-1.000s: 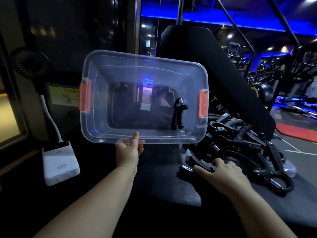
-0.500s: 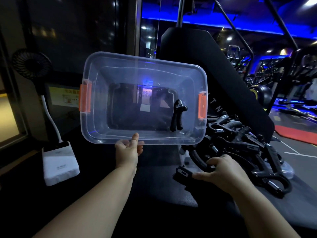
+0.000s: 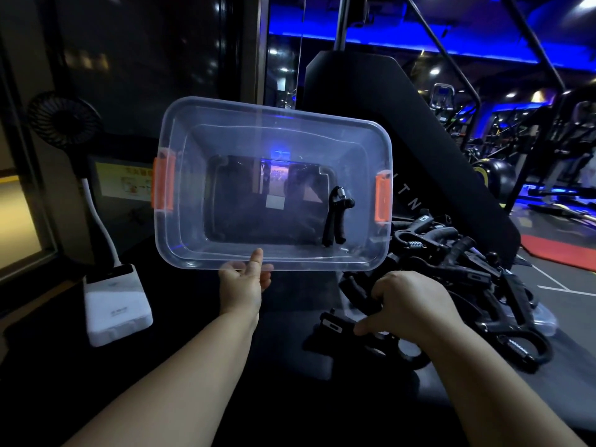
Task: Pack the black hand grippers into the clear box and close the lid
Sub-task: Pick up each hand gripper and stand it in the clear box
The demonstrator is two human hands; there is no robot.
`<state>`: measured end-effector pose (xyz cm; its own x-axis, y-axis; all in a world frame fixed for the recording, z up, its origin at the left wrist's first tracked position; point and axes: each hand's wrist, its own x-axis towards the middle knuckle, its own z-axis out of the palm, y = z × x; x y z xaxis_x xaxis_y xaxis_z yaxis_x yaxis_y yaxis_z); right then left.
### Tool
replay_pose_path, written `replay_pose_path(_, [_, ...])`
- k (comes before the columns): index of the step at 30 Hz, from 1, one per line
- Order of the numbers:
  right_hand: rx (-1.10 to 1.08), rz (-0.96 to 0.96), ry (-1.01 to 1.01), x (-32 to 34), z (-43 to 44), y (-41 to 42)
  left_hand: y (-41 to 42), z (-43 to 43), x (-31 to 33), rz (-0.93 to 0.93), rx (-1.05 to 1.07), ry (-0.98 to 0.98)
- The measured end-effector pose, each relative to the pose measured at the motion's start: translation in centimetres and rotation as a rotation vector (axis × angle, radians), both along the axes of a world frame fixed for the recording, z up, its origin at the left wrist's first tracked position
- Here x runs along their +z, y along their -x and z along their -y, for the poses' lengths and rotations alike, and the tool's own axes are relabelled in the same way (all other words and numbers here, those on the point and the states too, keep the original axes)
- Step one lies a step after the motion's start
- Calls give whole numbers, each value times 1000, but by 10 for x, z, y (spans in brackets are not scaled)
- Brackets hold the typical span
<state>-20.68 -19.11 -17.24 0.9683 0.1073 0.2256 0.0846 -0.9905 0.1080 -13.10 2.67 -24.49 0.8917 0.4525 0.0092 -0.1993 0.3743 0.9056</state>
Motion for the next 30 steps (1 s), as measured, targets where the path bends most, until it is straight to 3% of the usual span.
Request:
replay_pose_path(5, [61,-77,20,3,-12,-4,1,0,1,15,-2,13])
replay_pose_path(11, [188,-326,-11,15,-18,-11,0,1,1,20,-7,24])
replay_pose_path(16, [286,-432,-148,22,-22,-18,0,-1,1,15,-12,19])
replay_pose_path(26, [521,-21,-869,36,-20,-38,2,-2,3,14,-51,41])
replay_pose_path(30, [481,234,-1024,43,-27,-52,4,-2,2,23,-58,29])
